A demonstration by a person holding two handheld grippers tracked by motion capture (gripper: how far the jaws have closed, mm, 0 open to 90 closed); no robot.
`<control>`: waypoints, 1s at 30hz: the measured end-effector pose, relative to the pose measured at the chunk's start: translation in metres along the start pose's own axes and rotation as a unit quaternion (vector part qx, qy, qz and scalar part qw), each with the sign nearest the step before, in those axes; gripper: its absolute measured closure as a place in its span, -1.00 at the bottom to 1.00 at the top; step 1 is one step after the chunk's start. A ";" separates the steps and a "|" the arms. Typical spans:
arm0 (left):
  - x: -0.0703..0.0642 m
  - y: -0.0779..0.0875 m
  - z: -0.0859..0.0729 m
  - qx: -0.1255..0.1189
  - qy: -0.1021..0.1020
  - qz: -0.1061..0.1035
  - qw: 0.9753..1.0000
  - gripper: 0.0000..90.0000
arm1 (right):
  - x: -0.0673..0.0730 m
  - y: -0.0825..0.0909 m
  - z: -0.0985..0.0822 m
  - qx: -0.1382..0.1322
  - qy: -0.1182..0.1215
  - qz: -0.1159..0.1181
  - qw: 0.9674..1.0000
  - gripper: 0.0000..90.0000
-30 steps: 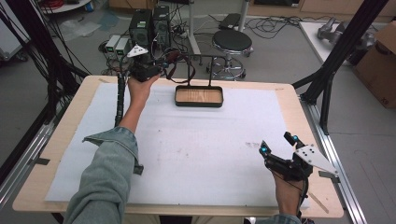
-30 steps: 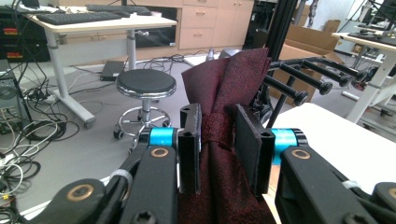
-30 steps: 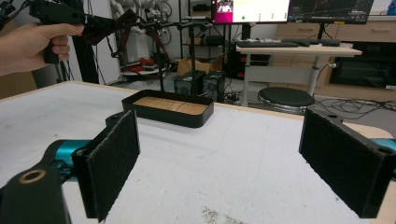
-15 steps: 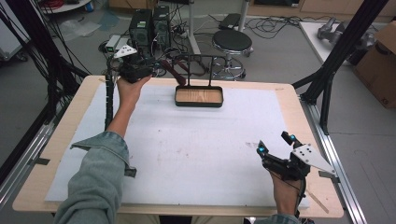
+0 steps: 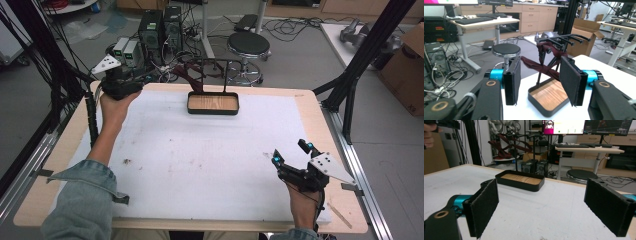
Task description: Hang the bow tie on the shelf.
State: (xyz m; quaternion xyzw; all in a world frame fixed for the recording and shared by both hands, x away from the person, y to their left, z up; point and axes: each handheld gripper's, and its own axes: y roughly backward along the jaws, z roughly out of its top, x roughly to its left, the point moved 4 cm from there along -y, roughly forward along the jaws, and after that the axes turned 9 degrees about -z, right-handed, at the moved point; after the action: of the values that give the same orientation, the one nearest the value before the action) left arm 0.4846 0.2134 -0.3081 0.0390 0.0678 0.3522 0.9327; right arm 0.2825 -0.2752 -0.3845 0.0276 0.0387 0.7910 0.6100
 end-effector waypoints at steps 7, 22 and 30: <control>-0.012 0.040 0.000 -0.007 -0.011 0.004 1.000 0.06 | 0.005 -0.001 0.002 -0.002 0.002 0.006 1.000 -0.75; -0.036 0.109 -0.030 -0.011 -0.004 0.023 1.000 -0.19 | 0.011 -0.001 0.006 -0.005 0.009 0.011 1.000 -0.75; -0.050 0.127 -0.049 0.004 0.003 0.025 1.000 -0.34 | 0.013 -0.003 0.005 -0.002 0.010 0.011 1.000 -0.75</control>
State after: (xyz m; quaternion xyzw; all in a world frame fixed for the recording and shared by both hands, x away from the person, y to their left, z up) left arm 0.3573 0.2773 -0.3360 0.0430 0.0708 0.3752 0.9233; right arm 0.2823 -0.2623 -0.3800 0.0183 0.0428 0.7982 0.6006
